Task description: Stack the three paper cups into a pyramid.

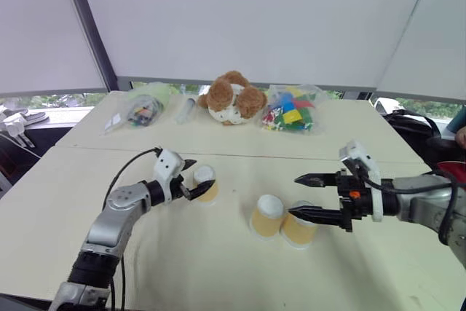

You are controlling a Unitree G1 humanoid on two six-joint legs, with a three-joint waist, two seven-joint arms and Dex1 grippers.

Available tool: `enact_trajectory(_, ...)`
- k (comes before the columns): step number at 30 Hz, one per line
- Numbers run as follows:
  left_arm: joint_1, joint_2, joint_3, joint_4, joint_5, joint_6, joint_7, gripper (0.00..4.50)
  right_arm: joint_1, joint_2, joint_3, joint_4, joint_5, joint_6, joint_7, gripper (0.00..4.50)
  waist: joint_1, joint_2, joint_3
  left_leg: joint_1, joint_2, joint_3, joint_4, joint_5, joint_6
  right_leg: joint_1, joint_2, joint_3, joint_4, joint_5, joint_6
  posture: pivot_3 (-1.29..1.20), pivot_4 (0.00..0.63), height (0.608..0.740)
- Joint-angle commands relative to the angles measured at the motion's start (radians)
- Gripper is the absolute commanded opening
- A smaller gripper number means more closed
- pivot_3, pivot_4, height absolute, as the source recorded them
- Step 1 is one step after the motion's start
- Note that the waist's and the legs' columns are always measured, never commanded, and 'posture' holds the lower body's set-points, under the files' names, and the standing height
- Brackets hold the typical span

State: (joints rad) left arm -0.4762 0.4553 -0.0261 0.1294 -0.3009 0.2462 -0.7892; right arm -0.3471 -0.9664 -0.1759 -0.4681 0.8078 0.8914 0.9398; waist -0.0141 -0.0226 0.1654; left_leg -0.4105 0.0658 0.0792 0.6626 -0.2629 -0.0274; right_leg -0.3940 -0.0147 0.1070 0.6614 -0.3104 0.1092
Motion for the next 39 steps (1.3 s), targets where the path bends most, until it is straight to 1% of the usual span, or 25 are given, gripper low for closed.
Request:
enact_trajectory(1, -0.021, -0.012, -0.01, 0.012, 0.015, -0.042, -0.018, 4.5, -0.003, -0.005, -0.014, -0.023, -0.005, -0.02, -0.005, 4.43, 0.0, 0.0, 0.0, 0.0, 0.0, 0.0, 0.0, 0.0, 0.0, 0.0, 0.0, 0.0, 0.0, 0.0, 0.0, 0.0, 0.15, 0.74)
enact_trajectory(4, -0.027, -0.023, -0.011, 0.034, 0.026, -0.051, -0.024, 4.5, -0.003, -0.004, -0.016, -0.021, -0.007, -0.023, -0.011, 4.43, 0.0, 0.0, 0.0, 0.0, 0.0, 0.0, 0.0, 0.0, 0.0, 0.0, 0.0, 0.0, 0.0, 0.0, 0.0, 0.0, 0.15, 0.74)
enact_trajectory(7, -0.034, -0.03, -0.008, 0.059, 0.032, -0.07, -0.032, 3.71, -0.003, -0.005, -0.016, -0.019, -0.012, -0.025, -0.015, 4.5, 0.0, 0.0, 0.0, 0.0, 0.0, 0.0, 0.0, 0.0, 0.0, 0.0, 0.0, 0.0, 0.0, 0.0, 0.0, 0.0, 0.15, 0.74)
enact_trajectory(10, -0.038, -0.034, -0.006, 0.061, 0.034, -0.076, -0.035, 2.31, 0.001, -0.01, -0.017, -0.017, -0.018, -0.027, -0.013, 4.5, 0.0, 0.0, 0.0, 0.0, 0.0, 0.0, 0.0, 0.0, 0.0, 0.0, 0.0, 0.0, 0.0, 0.0, 0.0, 0.0, 0.15, 0.74)
enact_trajectory(11, -0.043, -0.037, -0.004, 0.058, 0.033, -0.075, -0.033, 2.22, 0.001, -0.011, -0.018, -0.016, -0.019, -0.027, -0.012, 4.5, 0.0, 0.0, 0.0, 0.0, 0.0, 0.0, 0.0, 0.0, 0.0, 0.0, 0.0, 0.0, 0.0, 0.0, 0.0, 0.0, 0.15, 0.74)
enact_trajectory(13, -0.051, -0.046, 0.0, 0.039, 0.017, -0.058, -0.035, 2.22, 0.004, -0.01, -0.024, -0.011, -0.02, -0.026, -0.012, 4.5, 0.001, 0.0, 0.0, 0.0, 0.0, 0.0, 0.0, 0.0, 0.0, 0.0, 0.0, 0.0, 0.0, 0.0, 0.0, 0.0, 0.15, 0.74)
enact_trajectory(16, -0.054, -0.063, -0.038, -0.067, -0.027, -0.006, -0.087, 2.22, 0.007, -0.008, -0.056, 0.015, -0.003, -0.014, -0.015, 4.5, 0.002, 0.0, 0.0, 0.0, 0.0, 0.0, 0.0, 0.0, 0.0, 0.0, 0.0, 0.0, 0.0, 0.0, 0.0, 0.0, 0.15, 0.74)
enact_trajectory(18, -0.094, -0.083, -0.054, -0.106, -0.049, 0.025, -0.104, 2.22, 0.012, -0.014, -0.074, 0.035, -0.004, -0.011, -0.014, 4.5, 0.005, 0.0, 0.0, -0.001, 0.0, 0.0, 0.0, 0.0, 0.0, 0.0, 0.0, 0.0, 0.0, 0.0, 0.0, 0.0, 0.15, 0.74)
enact_trajectory(21, -0.179, -0.105, -0.041, -0.115, -0.092, 0.08, -0.117, 2.22, 0.025, -0.024, -0.092, 0.05, -0.015, -0.013, -0.014, 4.5, 0.003, 0.0, 0.0, -0.001, -0.001, 0.0, 0.001, 0.0, 0.0, 0.0, 0.0, -0.001, 0.0, 0.0, 0.0, 0.0, 0.15, 0.74)
enact_trajectory(23, -0.245, -0.106, -0.041, -0.116, -0.131, 0.122, -0.158, 2.22, 0.053, -0.034, -0.12, 0.049, -0.013, -0.006, -0.015, 4.5, 0.001, 0.0, 0.0, -0.001, -0.001, 0.0, 0.001, 0.0, 0.0, 0.0, 0.001, -0.001, 0.0, 0.0, 0.0, 0.0, 0.15, 0.74)
enact_trajectory(26, -0.295, -0.101, -0.064, -0.13, -0.164, 0.16, -0.213, 2.22, 0.117, -0.047, -0.167, 0.023, -0.005, 0.013, -0.022, 4.5, -0.002, 0.0, 0.0, -0.001, 0.0, 0.0, 0.001, 0.0, 0.0, 0.0, 0.001, 0.0, 0.0, 0.0, 0.001, 0.0, 0.15, 0.74)
enact_trajectory(29, -0.319, -0.109, -0.087, -0.153, -0.202, 0.212, -0.26, 2.22, 0.202, -0.05, -0.263, -0.03, 0.038, 0.061, -0.041, 4.5, 0.0, 0.0, 0.0, -0.001, 0.0, -0.001, 0.0, 0.0, 0.001, 0.0, 0.002, 0.0, 0.0, -0.001, 0.001, 0.0, 0.15, 0.74)
enact_trajectory(32, -0.333, -0.134, -0.113, -0.155, -0.203, 0.217, -0.279, 2.22, 0.27, -0.043, -0.36, -0.081, 0.086, 0.097, -0.056, 4.5, 0.001, 0.0, 0.0, -0.001, 0.0, -0.002, 0.0, 0.0, 0.0, 0.0, 0.002, 0.0, 0.0, -0.001, 0.001, 0.0, 0.15, 0.74)
enact_trajectory(33, -0.341, -0.155, -0.114, -0.147, -0.203, 0.206, -0.27, 2.22, 0.288, -0.043, -0.383, -0.089, 0.095, 0.102, -0.055, 4.5, 0.001, 0.0, 0.0, -0.001, 0.0, -0.001, 0.0, 0.0, 0.0, 0.001, 0.002, 0.0, 0.0, -0.001, 0.001, 0.0, 0.15, 0.74)
enact_trajectory(37, -0.356, -0.193, -0.112, -0.133, -0.199, 0.208, -0.259, 2.22, 0.322, -0.046, -0.42, -0.103, 0.116, 0.11, -0.061, 4.5, 0.001, 0.0, 0.0, -0.001, -0.001, -0.002, 0.002, 0.0, 0.001, 0.002, 0.002, 0.0, -0.001, -0.001, 0.001, 0.0, 0.15, 0.74)
enact_trajectory(39, -0.354, -0.215, -0.156, -0.12, -0.168, 0.171, -0.282, 2.22, 0.331, -0.039, -0.432, -0.118, 0.129, 0.121, -0.089, 4.5, -0.002, 0.0, 0.0, -0.001, -0.001, -0.002, 0.002, 0.0, 0.001, 0.002, 0.002, 0.0, 0.0, -0.001, 0.001, 0.0, 0.15, 0.74)
